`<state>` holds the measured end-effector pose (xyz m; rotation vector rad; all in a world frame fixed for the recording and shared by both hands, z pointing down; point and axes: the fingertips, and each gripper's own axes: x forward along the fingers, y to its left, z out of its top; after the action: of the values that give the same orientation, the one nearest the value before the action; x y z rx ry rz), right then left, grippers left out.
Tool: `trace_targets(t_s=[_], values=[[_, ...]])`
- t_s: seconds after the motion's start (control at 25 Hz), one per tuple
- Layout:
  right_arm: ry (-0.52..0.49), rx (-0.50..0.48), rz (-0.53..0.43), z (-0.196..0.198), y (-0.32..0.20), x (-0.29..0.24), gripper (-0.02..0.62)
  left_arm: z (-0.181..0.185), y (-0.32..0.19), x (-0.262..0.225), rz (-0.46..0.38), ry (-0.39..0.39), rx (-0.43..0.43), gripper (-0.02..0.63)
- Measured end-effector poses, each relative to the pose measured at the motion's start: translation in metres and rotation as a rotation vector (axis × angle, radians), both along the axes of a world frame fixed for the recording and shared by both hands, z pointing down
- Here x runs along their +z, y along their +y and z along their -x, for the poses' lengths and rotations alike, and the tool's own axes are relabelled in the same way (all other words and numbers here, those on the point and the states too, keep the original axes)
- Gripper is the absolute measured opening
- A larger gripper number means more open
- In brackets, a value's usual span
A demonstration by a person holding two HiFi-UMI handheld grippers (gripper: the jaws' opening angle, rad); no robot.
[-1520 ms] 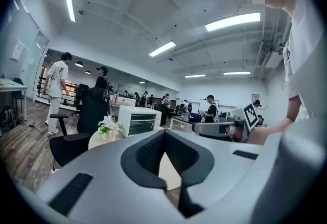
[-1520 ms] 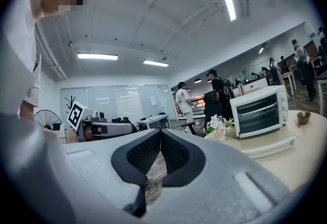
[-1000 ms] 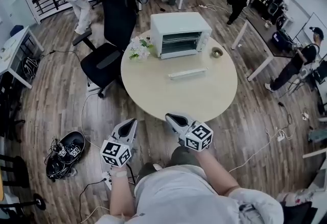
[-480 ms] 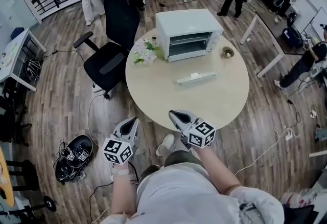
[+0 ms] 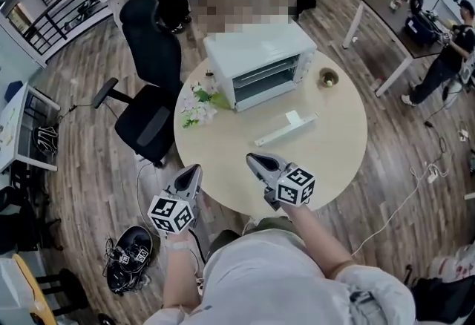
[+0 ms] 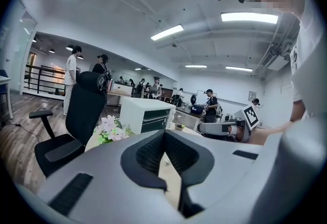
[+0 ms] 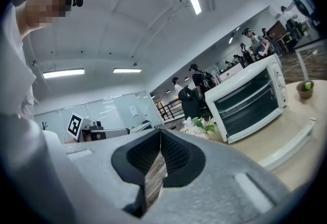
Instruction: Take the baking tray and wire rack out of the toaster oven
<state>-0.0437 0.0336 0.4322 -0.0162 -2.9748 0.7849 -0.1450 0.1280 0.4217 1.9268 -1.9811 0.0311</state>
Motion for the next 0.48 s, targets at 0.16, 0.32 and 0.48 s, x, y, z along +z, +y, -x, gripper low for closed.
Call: trace_targets(t_s=[0.16,0.32,0.48], values=[[0.003,0.073,0.033,0.003,-0.040,0.008,0.008,0.010,-0.049,0.002,0.019,0.002,0.069,-0.002],[-0.003,0.156,0.091,-0.003,-0.075,0.021,0.008,0.005,-0.089,0.013,0.049,0.011,0.147,-0.002],[-0.002,0.234,0.146,-0.013,-0.098,0.036,0.008,-0.002,-0.119,0.028,0.085,0.026,0.224,-0.002]])
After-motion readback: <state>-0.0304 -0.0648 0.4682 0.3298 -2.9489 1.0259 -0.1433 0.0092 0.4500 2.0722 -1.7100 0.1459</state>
